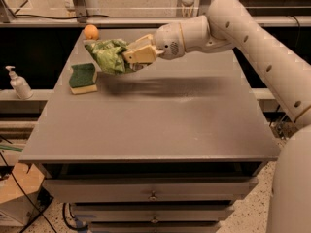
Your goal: Move green jalapeno chip bag near sponge
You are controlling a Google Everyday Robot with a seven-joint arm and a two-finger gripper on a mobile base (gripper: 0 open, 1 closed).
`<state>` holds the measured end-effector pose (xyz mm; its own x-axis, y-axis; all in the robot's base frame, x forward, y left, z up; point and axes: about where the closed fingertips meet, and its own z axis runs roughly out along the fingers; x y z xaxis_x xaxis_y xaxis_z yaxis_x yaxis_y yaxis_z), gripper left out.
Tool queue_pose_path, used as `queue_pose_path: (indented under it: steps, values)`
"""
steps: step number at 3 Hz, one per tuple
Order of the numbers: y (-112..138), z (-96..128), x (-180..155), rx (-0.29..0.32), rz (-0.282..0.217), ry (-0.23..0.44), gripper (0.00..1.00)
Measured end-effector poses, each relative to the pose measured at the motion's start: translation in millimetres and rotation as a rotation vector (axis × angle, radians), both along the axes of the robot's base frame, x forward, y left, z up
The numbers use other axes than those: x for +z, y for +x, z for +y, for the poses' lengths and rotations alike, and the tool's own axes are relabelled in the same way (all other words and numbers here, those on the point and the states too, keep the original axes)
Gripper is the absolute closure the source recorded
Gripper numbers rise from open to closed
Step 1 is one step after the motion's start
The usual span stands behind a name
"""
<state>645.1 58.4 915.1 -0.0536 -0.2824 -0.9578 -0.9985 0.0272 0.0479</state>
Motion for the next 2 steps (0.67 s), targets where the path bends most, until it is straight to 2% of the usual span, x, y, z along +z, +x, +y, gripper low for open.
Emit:
queue_pose_path:
  steps: [1,2]
  values:
    - [-8.8,7.9,-13.7,0.001,0.048,-0.005,0.36]
    - [-8.7,5.0,-21.4,-0.027,0.057,-0.020,0.13]
